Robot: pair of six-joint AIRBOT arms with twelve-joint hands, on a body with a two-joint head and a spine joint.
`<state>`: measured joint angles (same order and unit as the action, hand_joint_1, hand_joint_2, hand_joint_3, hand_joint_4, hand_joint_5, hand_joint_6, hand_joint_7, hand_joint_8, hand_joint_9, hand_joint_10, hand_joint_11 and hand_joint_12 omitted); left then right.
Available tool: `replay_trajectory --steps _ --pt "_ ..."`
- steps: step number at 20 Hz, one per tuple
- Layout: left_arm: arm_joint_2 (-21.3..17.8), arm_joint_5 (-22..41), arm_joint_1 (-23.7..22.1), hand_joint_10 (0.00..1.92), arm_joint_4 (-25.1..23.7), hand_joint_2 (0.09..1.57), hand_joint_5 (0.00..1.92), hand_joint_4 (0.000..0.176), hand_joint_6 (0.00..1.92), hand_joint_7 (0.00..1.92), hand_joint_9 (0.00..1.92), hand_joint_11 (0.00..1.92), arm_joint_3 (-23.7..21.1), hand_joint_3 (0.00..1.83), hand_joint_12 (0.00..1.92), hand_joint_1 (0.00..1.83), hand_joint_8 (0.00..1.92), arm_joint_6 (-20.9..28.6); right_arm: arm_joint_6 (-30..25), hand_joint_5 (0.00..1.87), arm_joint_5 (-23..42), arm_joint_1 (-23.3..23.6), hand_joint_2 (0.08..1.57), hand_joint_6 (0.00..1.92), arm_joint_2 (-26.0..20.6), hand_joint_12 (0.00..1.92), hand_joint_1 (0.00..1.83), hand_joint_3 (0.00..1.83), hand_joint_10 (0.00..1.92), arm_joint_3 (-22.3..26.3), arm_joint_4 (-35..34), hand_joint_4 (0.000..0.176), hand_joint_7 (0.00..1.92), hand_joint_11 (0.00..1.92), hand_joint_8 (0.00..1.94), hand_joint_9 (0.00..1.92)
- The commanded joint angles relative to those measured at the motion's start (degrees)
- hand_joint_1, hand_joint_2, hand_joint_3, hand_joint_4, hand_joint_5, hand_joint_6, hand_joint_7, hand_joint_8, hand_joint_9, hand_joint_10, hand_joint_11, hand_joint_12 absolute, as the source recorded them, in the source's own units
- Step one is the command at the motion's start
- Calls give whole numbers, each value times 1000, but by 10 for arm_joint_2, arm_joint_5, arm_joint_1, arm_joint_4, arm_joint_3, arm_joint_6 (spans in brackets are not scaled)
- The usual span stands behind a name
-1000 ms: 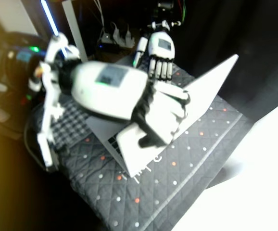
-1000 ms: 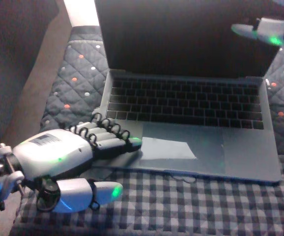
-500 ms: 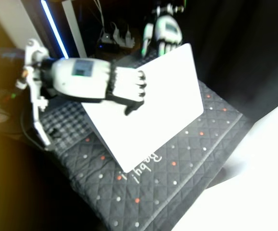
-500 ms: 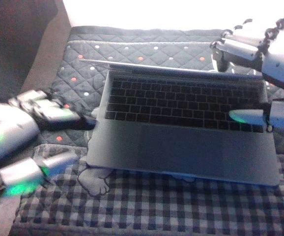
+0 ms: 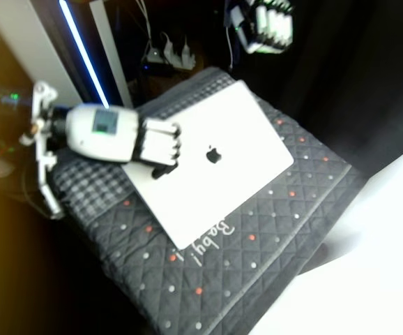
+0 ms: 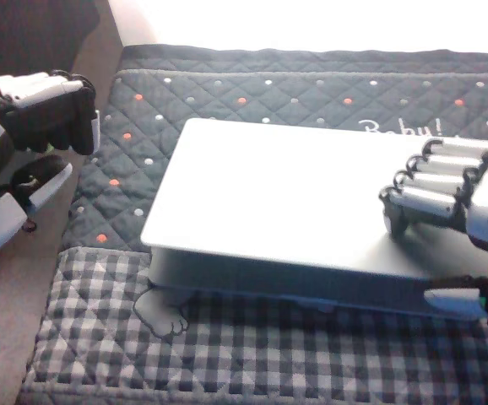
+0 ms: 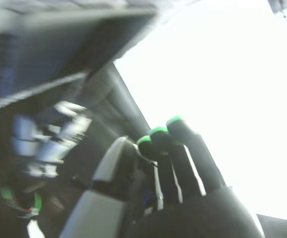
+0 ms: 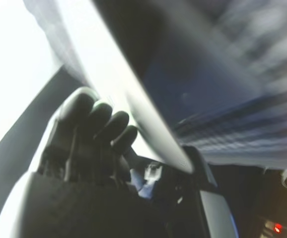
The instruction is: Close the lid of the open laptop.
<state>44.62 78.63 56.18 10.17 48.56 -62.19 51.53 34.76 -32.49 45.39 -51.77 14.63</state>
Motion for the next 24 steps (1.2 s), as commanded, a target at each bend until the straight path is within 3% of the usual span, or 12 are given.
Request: replay_trajectory --steps 1,4,9,10,12,15,17,18,19,21,22,24 --pt "1 60 -5 1661 -8 1424 381 0 1765 561 524 499 1 11 1876 1023 1767 -1 0 29 39 -1 1319 1402 -1 1848 390 5 1399 -1 -6 0 218 0 1178 143" --pt "2 59 -7 1453 -8 1417 415 0 1806 556 470 374 2 0 1703 1009 1671 -1 -4 6 13 -26 1325 1205 6 1790 367 2 1258 -1 -4 0 183 0 960 74" --pt "2 58 -7 1561 -7 1440 436 26 1817 471 398 337 3 1 1769 976 1764 -1 -87 18 27 -39 1377 635 1 1462 332 2 777 -10 40 0 238 0 420 122" --pt "2 58 -7 1542 -7 1444 452 27 1810 443 362 279 4 1 1779 972 1786 -1 -87 3 54 -39 1381 269 -9 1396 257 5 510 -5 36 42 98 0 337 24" --pt "1 55 -7 1480 -7 1450 418 26 1835 453 326 208 5 2 1756 965 1781 -1 -86 3 113 -39 1358 42 -34 416 288 0 174 3 22 23 72 0 110 56" --pt "1 54 -7 1427 -3 1475 351 16 1889 445 297 228 8 0 1707 945 1802 -1 -35 0 180 -39 1368 0 -64 344 458 6 118 20 -23 8 68 0 5 98" --pt "1 54 -7 1334 4 1478 112 0 1203 249 249 20 10 1 1804 744 1156 -1 8 0 212 -39 1415 0 -78 814 525 12 86 36 -54 47 48 0 10 102" --pt "0 53 -6 1305 6 1458 106 0 1089 261 231 43 10 0 1780 720 1034 -1 13 0 216 -39 1443 0 -80 743 515 16 62 37 -60 54 17 0 5 74" --pt "-4 52 -6 1156 9 1450 92 0 986 271 217 8 11 0 1707 696 863 -1 21 0 217 -39 1485 0 -81 656 438 20 51 36 -72 33 3 0 0 70" --pt "-5 55 -6 869 12 1440 10 15 605 203 75 0 12 0 1400 698 428 0 32 0 217 -40 1469 0 -81 179 349 1 5 36 -88 25 0 0 0 8" --pt "-7 58 -6 415 15 1423 26 54 258 93 33 0 12 0 956 714 164 1 32 0 217 -40 1465 0 -81 35 395 0 0 35 -92 50 0 0 0 1" --pt "-7 66 -6 31 20 1414 2 95 20 4 0 0 15 0 110 543 11 7 32 0 217 -40 1464 0 -83 0 306 0 0 34 -101 55 0 0 0 0"
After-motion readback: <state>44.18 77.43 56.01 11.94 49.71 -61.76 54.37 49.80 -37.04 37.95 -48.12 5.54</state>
